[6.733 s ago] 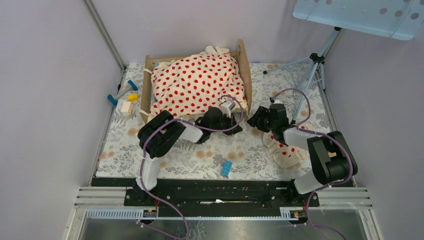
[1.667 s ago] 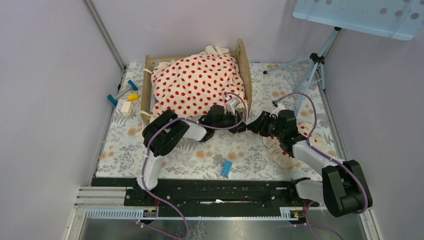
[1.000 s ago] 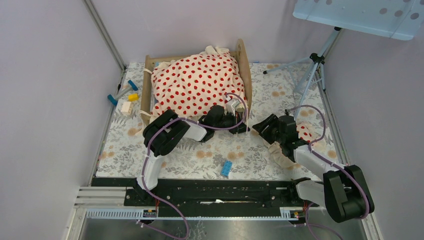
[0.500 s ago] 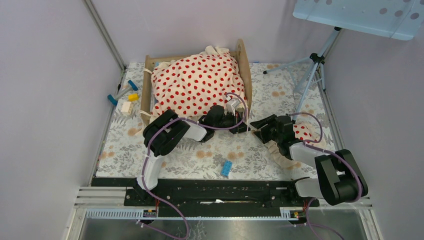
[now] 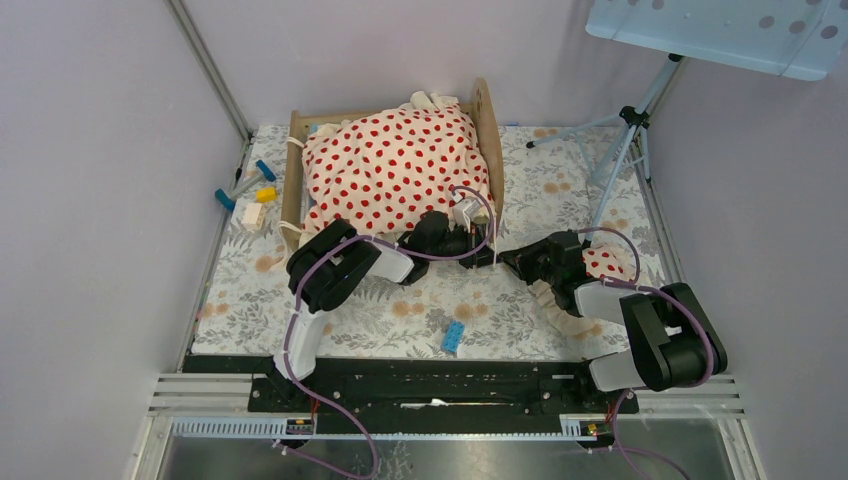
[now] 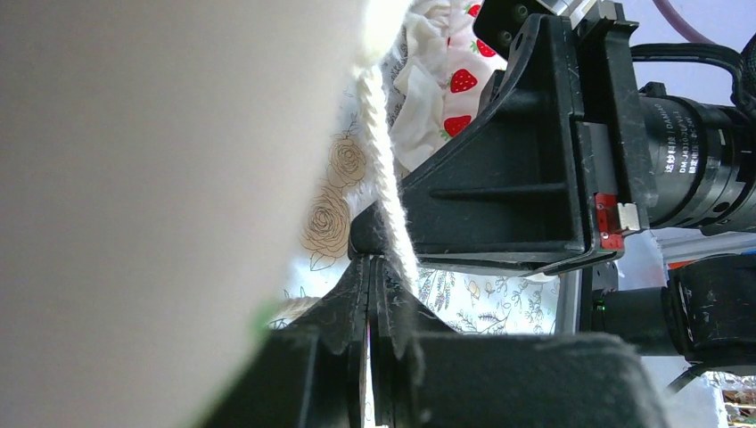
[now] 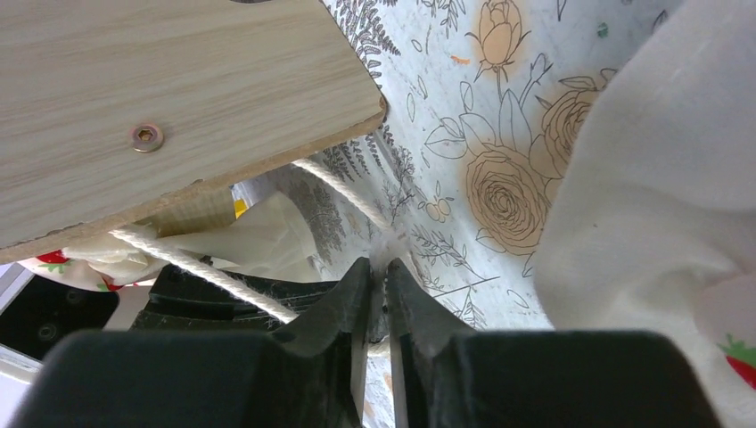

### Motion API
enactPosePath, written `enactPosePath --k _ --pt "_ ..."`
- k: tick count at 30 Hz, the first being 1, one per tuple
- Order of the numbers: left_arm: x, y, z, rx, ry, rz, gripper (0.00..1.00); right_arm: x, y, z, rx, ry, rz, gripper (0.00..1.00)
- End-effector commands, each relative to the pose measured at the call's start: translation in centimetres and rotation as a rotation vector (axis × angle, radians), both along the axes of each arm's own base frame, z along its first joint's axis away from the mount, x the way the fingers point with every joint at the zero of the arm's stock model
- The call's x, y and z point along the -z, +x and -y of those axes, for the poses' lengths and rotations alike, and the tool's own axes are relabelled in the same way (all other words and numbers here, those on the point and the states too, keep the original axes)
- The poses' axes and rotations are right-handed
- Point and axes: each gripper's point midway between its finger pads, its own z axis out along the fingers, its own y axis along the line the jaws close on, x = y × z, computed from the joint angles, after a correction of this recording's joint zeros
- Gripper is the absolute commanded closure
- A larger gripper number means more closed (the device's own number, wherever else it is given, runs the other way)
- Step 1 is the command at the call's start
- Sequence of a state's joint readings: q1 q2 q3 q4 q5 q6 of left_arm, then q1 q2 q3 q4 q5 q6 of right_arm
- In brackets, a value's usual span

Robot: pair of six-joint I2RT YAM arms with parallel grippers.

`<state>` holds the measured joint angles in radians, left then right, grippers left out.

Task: Set up the pet bed
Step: Tie the ropes to the bed frame.

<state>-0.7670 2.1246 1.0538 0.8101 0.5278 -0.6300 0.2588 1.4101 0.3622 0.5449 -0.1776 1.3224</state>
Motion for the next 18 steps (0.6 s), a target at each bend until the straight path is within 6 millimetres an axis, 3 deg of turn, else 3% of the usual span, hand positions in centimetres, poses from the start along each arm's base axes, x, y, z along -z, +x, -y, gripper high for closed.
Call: enactPosePath --k 1,7,18 --pt "-1.6 -0.1 0.7 0.029 -0.051 0.046 1.0 -0.6 0.6 0.3 0.001 -0.025 0.031 0.84" --pt "-1.8 -0.2 0.6 0.033 -0.045 0.049 0.98 -0.1 0.6 1.0 0.01 -0.077 0.027 0.99" --pt "-3.3 0.5 -0.4 0.006 -0.008 0.131 0.77 0.2 0.4 1.1 -0.003 -0.106 0.028 1.0"
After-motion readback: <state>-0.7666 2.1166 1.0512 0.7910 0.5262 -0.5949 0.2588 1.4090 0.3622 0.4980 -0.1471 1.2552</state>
